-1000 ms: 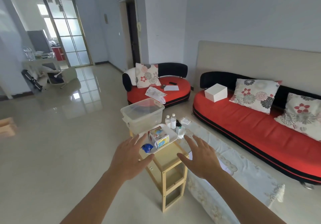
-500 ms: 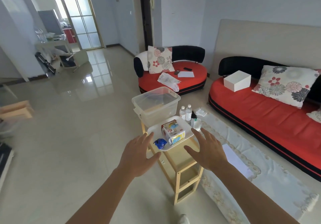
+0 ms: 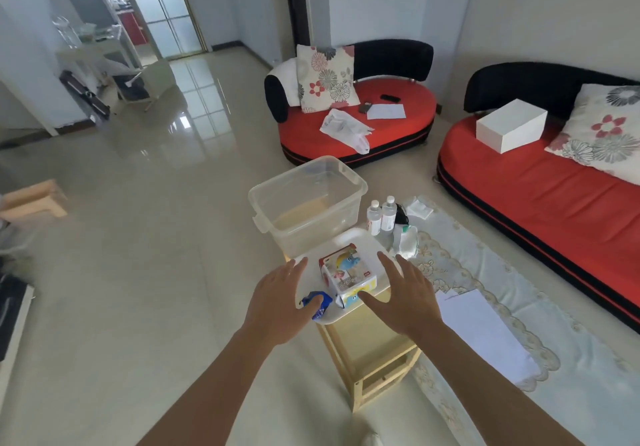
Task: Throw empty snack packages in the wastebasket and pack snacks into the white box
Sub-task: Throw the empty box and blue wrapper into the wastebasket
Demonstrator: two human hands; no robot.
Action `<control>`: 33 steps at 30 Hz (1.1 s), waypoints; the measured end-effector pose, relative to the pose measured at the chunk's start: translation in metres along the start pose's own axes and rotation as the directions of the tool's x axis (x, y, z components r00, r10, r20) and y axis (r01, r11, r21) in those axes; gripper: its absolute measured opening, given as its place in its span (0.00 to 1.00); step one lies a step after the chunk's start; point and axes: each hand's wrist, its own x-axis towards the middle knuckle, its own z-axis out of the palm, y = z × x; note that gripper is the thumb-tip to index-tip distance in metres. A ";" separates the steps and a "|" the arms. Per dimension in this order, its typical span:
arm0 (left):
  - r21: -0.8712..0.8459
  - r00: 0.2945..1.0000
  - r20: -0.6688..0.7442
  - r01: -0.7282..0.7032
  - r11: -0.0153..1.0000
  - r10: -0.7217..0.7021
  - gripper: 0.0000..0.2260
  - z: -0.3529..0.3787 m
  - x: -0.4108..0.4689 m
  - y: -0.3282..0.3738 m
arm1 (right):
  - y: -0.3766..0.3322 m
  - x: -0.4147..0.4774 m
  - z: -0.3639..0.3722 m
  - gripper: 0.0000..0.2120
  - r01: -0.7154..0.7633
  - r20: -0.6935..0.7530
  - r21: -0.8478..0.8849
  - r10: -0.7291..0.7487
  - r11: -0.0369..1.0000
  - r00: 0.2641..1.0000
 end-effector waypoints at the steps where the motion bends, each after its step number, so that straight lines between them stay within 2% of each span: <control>1: -0.024 1.000 -0.002 0.022 0.999 -0.022 0.35 0.004 0.007 -0.002 | -0.001 0.009 0.005 0.44 -0.004 0.022 0.004 0.004 1.000 1.000; 4: -0.106 0.996 -0.008 0.085 0.991 -0.087 0.34 0.018 0.023 -0.012 | -0.003 0.032 0.024 0.43 -0.013 0.067 0.026 0.011 1.000 0.998; 8: -0.139 0.991 0.064 0.124 0.982 -0.116 0.34 0.047 0.038 -0.030 | -0.002 0.055 0.056 0.42 -0.036 0.134 0.033 0.032 0.999 0.991; 15: -0.178 0.977 0.187 0.141 0.974 -0.108 0.34 0.105 0.073 -0.070 | 0.007 0.093 0.110 0.45 -0.115 0.080 0.027 0.112 0.993 0.990; 19: -0.243 0.973 0.182 0.187 0.952 -0.145 0.35 0.144 0.098 -0.093 | 0.014 0.116 0.145 0.50 -0.157 0.082 -0.023 0.159 0.987 0.984; 26: -0.245 0.985 0.171 0.068 0.967 -0.026 0.36 0.214 0.112 -0.104 | 0.022 0.138 0.194 0.56 -0.201 0.034 -0.030 0.202 0.979 0.979; 33: -0.249 0.988 0.154 0.063 0.966 -0.024 0.36 0.257 0.112 -0.122 | 0.021 0.140 0.229 0.62 -0.208 -0.014 0.005 0.208 0.978 0.978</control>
